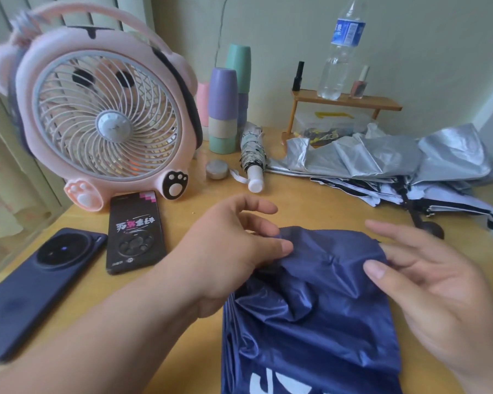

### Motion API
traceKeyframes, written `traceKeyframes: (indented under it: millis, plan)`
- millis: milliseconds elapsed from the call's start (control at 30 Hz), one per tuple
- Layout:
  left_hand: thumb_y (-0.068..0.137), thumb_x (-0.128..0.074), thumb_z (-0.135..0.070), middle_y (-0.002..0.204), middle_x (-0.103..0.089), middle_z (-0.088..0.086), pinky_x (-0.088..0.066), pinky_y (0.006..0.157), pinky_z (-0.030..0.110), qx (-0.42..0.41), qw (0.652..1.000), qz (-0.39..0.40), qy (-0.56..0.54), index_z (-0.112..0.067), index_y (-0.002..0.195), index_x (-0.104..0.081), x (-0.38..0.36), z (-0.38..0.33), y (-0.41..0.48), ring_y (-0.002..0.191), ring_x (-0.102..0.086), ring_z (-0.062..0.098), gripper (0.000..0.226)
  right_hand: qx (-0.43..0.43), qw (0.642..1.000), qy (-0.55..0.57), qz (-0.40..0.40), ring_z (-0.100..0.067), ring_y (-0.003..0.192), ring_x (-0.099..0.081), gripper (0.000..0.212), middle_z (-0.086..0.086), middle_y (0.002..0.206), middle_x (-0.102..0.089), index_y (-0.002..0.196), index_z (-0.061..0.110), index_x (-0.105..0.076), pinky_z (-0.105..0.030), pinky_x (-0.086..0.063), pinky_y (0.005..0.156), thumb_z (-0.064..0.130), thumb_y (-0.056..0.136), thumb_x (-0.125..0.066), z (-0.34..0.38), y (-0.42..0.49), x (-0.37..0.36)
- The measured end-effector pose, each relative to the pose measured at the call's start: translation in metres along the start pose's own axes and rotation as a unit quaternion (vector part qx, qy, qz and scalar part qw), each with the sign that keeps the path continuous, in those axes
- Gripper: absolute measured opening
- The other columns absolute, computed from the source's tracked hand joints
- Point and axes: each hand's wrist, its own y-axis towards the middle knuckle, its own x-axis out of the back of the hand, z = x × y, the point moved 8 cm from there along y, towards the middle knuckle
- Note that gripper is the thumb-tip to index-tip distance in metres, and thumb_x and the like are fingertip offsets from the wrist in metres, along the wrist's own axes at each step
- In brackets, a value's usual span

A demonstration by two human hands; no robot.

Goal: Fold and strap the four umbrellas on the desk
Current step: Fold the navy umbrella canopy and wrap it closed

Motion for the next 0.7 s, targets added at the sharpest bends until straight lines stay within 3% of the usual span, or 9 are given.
traceKeyframes:
  millis: [67, 167, 267, 333, 433, 567, 700]
  plan:
    - [0.071, -0.084, 0.01, 0.076, -0.061, 0.0, -0.048, 0.064, 0.028, -0.008, 1.0, 0.004, -0.015, -0.016, 0.108, -0.065, -0.002, -0.002, -0.001, 0.06, -0.055, 0.015, 0.049, -0.009, 1.0, -0.008, -0.023, -0.051, 0.074, -0.065, 0.059, -0.028, 0.083, -0.071, 0.119, 0.029, -0.074, -0.057, -0.052, 0.073, 0.06, 0.07, -0.085, -0.004, 0.001, 0.006]
    - [0.069, -0.076, 0.017, 0.069, -0.055, 0.002, -0.047, 0.054, 0.023, -0.001, 0.993, 0.018, -0.118, -0.012, 0.114, -0.063, -0.003, -0.006, -0.001, 0.054, -0.051, 0.014, 0.054, -0.01, 0.995, 0.055, -0.082, -0.038, 0.091, -0.068, 0.066, -0.015, 0.093, -0.077, 0.114, 0.023, -0.076, -0.055, -0.047, 0.094, 0.06, 0.062, -0.09, -0.009, 0.004, 0.018]
    - [0.064, -0.075, 0.008, 0.071, -0.055, 0.002, -0.048, 0.066, 0.034, -0.01, 0.985, 0.03, -0.17, -0.011, 0.114, -0.062, -0.003, -0.012, -0.004, 0.053, -0.054, 0.014, 0.055, -0.007, 0.992, 0.084, -0.093, -0.04, 0.102, -0.062, 0.064, -0.013, 0.097, -0.077, 0.11, 0.02, -0.077, -0.063, -0.038, 0.107, 0.054, 0.059, -0.094, -0.015, 0.009, 0.026]
    - [0.06, -0.084, 0.0, 0.073, -0.054, 0.002, -0.049, 0.069, 0.037, -0.026, 0.991, 0.026, -0.125, -0.011, 0.109, -0.061, -0.004, -0.016, -0.007, 0.056, -0.057, 0.013, 0.056, -0.012, 0.991, 0.099, -0.089, -0.036, 0.102, -0.06, 0.062, -0.011, 0.096, -0.077, 0.109, 0.019, -0.077, -0.057, -0.038, 0.105, 0.051, 0.058, -0.095, -0.019, 0.01, 0.026]
    - [0.056, -0.092, 0.0, 0.075, -0.051, 0.002, -0.054, 0.059, 0.027, -0.034, 0.996, 0.016, -0.08, -0.011, 0.102, -0.06, -0.004, -0.016, -0.008, 0.058, -0.06, 0.014, 0.058, -0.017, 0.988, 0.125, -0.084, -0.031, 0.096, -0.061, 0.059, -0.008, 0.093, -0.076, 0.108, 0.018, -0.077, -0.047, -0.041, 0.1, 0.045, 0.059, -0.095, -0.019, 0.01, 0.024]
    - [0.058, -0.081, -0.001, 0.078, -0.053, -0.002, -0.053, 0.064, 0.032, -0.054, 0.996, 0.007, -0.069, -0.016, 0.094, -0.062, -0.006, -0.006, -0.003, 0.064, -0.051, 0.017, 0.044, -0.017, 0.984, 0.156, -0.083, -0.022, 0.087, -0.07, 0.04, -0.007, 0.089, -0.076, 0.103, 0.019, -0.078, -0.037, -0.054, 0.089, 0.028, 0.065, -0.085, -0.019, 0.012, 0.024]
    - [0.054, -0.078, 0.005, 0.077, -0.051, -0.005, -0.047, 0.066, 0.024, -0.104, 0.993, -0.008, -0.059, -0.02, 0.09, -0.062, -0.005, -0.011, -0.002, 0.066, -0.046, 0.009, 0.047, -0.033, 0.984, 0.155, -0.082, -0.023, 0.087, -0.068, 0.039, -0.008, 0.088, -0.075, 0.102, 0.019, -0.078, -0.036, -0.053, 0.089, 0.028, 0.064, -0.085, -0.022, 0.014, 0.025]
